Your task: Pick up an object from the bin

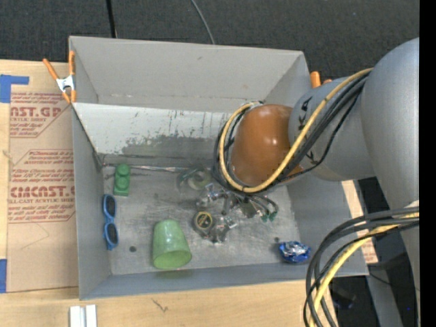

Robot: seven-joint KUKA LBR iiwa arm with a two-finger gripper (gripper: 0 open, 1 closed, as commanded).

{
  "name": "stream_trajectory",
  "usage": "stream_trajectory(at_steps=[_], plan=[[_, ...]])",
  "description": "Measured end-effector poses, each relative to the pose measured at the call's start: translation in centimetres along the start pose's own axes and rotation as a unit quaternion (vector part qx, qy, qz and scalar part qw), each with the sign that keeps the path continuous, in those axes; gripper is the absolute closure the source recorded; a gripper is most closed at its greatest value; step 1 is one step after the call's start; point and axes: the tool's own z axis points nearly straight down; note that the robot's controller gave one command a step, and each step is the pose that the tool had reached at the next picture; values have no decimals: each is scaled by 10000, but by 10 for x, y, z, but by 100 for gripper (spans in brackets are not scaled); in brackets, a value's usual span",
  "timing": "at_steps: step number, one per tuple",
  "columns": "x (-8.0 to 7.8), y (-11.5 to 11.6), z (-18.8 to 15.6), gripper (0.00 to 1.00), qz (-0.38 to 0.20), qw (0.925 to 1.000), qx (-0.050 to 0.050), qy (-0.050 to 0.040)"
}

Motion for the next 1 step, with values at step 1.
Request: stream_trajectory(at_steps=[1], plan=[[3,8,-144,100,-1905,9817,-9,26]])
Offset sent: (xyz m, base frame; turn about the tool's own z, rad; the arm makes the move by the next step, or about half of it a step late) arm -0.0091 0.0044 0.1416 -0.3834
